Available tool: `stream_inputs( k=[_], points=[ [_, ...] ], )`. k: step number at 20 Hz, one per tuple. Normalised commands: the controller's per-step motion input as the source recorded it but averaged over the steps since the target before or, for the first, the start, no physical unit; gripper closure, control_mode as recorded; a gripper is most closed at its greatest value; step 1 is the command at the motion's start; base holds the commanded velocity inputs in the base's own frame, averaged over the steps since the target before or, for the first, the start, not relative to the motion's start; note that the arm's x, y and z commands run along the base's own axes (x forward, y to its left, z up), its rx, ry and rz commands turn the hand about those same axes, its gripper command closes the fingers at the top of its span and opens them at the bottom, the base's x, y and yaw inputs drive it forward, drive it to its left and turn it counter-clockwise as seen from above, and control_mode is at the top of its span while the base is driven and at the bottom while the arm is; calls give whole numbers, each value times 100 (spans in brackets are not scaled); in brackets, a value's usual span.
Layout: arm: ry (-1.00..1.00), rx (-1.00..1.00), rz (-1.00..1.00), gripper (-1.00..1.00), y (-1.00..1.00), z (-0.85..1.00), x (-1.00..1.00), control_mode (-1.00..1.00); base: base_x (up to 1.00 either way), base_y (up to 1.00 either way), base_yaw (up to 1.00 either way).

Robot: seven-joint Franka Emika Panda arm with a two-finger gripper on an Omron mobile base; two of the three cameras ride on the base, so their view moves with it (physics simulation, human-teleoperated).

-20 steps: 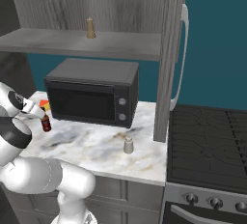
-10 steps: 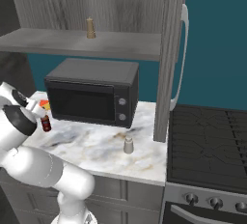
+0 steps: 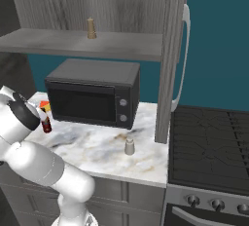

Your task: There are various items on the counter. Only move the condiments/shakers into the cabinet.

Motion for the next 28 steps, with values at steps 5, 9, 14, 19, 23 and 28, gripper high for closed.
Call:
stream_inputs(
  k=[5,9,14,19,23,28],
  points=[
    [-10,-1,-4,-100,0,-7,3,-100,0,0,0],
    [-7,0,-3,-100,0,-1,10,-100,0,0,0],
    [-3,0,-4,-100,-5,-1,5,-100,0,0,0],
    [0,0,-3,-100,-11,-4,7,-100,0,0,0],
    [0,0,-4,-100,-14,-2,12,-100,0,0,0],
    [0,0,-1,100,-3,-13,21,-100,0,0,0]
  ],
)
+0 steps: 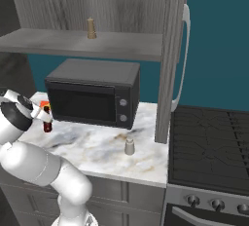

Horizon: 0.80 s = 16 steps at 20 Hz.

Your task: There are various items on the counter. Only move the condiments/shakers into the cabinet.

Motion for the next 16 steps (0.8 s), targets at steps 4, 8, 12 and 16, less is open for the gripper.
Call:
stream_inputs(
  k=[4,8,12,16],
  points=[
    [0,0,0,100,0,-18,29,-100,0,0,0],
    [-3,0,0,100,0,-5,7,-100,0,0,0],
    [-10,0,0,100,8,51,-33,-100,0,0,0],
    [0,2,3,100,-1,98,-74,-100,0,0,0]
  ],
)
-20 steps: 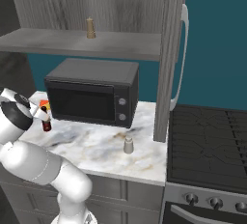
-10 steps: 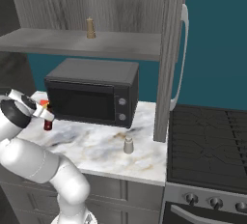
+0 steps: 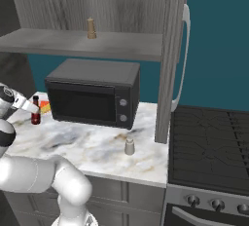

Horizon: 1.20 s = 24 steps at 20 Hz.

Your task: There are various items on the counter. Only move the condiments/shakers into the cabinet.

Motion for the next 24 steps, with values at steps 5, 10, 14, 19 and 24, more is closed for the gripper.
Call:
stream_inputs(
  k=[5,10,14,19,24],
  points=[
    [7,3,11,100,-18,100,-72,-100,0,0,0],
    [8,1,17,100,-29,100,-48,-100,0,0,0],
    [1,0,20,100,-47,100,-17,-100,0,0,0],
    [0,7,22,100,-50,98,0,-100,0,0,0],
    [0,12,17,100,-14,78,16,-100,0,0,0]
  ],
)
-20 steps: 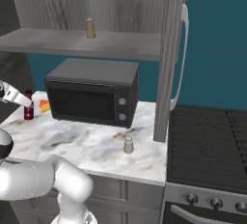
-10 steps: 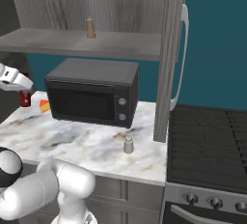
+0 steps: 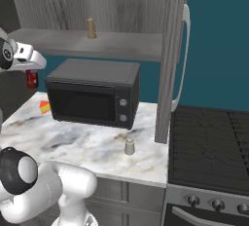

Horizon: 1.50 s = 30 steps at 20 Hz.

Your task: There are various items on the counter. Only move the condiments/shakers into the cabinet.

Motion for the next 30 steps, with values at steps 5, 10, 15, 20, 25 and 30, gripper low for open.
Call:
stream_inputs(
  k=[5,10,15,20,25,30],
  points=[
    [0,7,9,100,0,56,31,-100,0,0,0],
    [-1,3,2,100,0,48,48,-100,0,0,0],
    [-8,3,1,100,0,38,47,-100,0,0,0],
    [-16,2,0,100,0,30,37,-100,0,0,0],
    [-20,2,0,100,0,17,29,-100,0,0,0],
    [-16,1,0,100,0,2,45,-100,0,0,0]
  ],
)
